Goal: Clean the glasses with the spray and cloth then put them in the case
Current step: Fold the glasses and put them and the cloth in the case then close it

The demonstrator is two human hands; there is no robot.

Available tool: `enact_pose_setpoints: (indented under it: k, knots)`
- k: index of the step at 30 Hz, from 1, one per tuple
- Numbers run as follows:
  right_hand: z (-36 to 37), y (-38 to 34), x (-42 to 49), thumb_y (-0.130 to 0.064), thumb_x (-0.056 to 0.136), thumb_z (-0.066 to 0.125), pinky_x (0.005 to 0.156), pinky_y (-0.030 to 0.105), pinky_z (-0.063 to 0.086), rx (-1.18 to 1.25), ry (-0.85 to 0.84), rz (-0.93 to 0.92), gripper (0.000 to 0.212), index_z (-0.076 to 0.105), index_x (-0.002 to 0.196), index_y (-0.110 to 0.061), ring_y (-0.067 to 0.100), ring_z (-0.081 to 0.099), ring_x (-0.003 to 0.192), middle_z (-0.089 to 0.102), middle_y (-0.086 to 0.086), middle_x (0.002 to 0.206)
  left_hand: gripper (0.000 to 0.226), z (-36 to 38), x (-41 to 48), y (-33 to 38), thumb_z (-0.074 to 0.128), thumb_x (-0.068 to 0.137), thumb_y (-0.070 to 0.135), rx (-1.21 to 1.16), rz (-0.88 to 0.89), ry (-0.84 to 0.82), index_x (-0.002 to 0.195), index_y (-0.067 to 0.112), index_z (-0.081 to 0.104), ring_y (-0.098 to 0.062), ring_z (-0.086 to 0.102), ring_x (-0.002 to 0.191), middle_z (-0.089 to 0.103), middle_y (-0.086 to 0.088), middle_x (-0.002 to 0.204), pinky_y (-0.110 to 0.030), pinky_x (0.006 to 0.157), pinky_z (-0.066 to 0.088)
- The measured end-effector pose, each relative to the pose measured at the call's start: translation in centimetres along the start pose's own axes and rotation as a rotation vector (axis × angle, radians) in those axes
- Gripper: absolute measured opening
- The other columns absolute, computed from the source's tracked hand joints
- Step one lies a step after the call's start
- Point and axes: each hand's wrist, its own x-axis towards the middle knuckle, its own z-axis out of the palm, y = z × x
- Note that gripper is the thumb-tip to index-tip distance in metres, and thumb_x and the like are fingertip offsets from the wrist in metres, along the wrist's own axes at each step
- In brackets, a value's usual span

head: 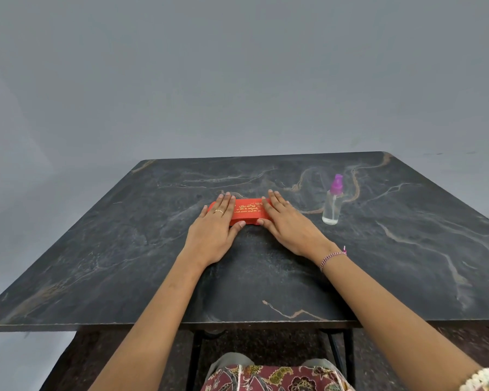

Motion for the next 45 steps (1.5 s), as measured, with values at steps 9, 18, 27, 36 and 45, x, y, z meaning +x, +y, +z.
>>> enact_pose_setpoints:
  k: [9,18,27,36,45]
  knots:
    - [-2.8,0.9,-1.7,-0.038,0.099,0.032,0.116,0.026,0.01,0.078,0.276,0.011,0.054,0.026,0.146,-0.01,0.014,0.01,0.144,0.018,0.005,0.155,0.065,-1.8,1.2,4.5,0.027,0.098,0.047,-0.159,-0.016,0.147,0.15,0.013,0.007,-0.01,0.0,0.145,0.005,-0.001,0.159,-0.033,0.118,0.006]
    - [-6.1,6.5,-3.9,-0.007,0.091,0.055,0.099,0.018,0.026,0.23,0.782,0.288,0.039,0.05,0.13,-0.006,0.028,0.045,0.117,0.052,0.012,0.126,0.05,-2.3,5.1,13.3,0.056,0.093,0.027,-0.637,-0.001,0.229,0.138,0.01,0.044,-0.024,0.053,0.12,0.057,-0.011,0.131,-0.032,0.102,0.039]
    - [-5.1,8.9,-4.9,-0.01,0.085,0.065,0.095,0.027,0.046,0.508,0.451,0.486,0.039,0.058,0.124,-0.006,0.02,0.065,0.095,0.068,0.013,0.108,0.034,-0.9,8.0,16.4,0.067,0.085,0.012,-0.832,-0.078,0.087,0.118,0.006,0.063,-0.018,0.065,0.096,0.07,-0.012,0.107,-0.032,0.094,0.049]
    - [-5.2,7.6,-2.9,-0.011,0.083,0.068,0.091,0.026,0.049,0.524,0.471,0.439,0.038,0.061,0.12,-0.004,0.021,0.066,0.096,0.068,0.015,0.107,0.025,-1.4,8.2,14.9,0.069,0.083,0.011,-0.828,-0.109,0.211,0.107,0.008,0.07,-0.015,0.066,0.085,0.072,-0.008,0.095,-0.025,0.084,0.052]
    - [-4.2,7.2,-2.0,-0.009,0.083,0.067,0.083,0.016,0.044,0.534,0.446,0.414,0.036,0.062,0.119,-0.007,0.018,0.064,0.097,0.069,0.012,0.106,0.025,-0.7,8.1,13.5,0.069,0.083,0.015,-0.777,-0.12,0.216,0.108,0.009,0.069,-0.011,0.064,0.083,0.071,-0.007,0.096,-0.022,0.081,0.052]
